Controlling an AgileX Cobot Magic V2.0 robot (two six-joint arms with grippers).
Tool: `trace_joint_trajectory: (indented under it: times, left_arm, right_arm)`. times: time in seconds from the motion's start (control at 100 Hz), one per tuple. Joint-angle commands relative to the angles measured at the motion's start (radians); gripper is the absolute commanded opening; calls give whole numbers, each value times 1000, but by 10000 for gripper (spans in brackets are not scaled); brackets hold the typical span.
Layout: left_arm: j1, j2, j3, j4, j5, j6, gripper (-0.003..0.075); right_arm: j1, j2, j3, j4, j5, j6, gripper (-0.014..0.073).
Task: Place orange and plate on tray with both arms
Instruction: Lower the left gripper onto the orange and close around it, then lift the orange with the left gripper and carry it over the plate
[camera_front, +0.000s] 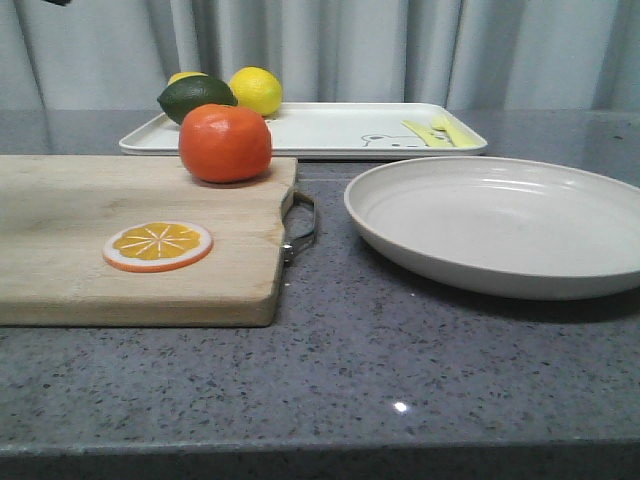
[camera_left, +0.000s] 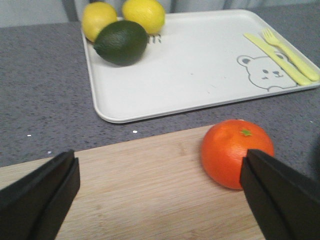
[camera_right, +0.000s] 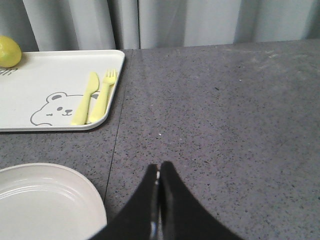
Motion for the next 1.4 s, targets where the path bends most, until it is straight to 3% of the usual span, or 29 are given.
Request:
trace_joint_trajectory:
  times: [0.0, 0.24, 0.45, 1.01, 1.15, 1.39]
  left_arm:
    - [-36, 40, -112, -21, 27, -9, 632]
    - [-83, 249, -389, -33, 296, -9, 632]
    - [-96, 416, -572, -67, 444, -2, 632]
    - [-96, 588, -672, -99, 505, 19, 626]
    - [-96, 588, -672, -99, 507, 21, 559]
    - [-96, 588, -672, -99, 511, 21, 347]
  right_arm:
    - [-5, 1, -36, 1, -74, 0, -60]
    - [-5, 1, -36, 1, -74, 0, -60]
    - [-5, 1, -36, 1, -74, 0, -60]
    - [-5, 2, -36, 1, -69, 0, -60]
    - [-5, 2, -36, 1, -69, 0, -60]
    - [-5, 2, -36, 1, -69, 0, -60]
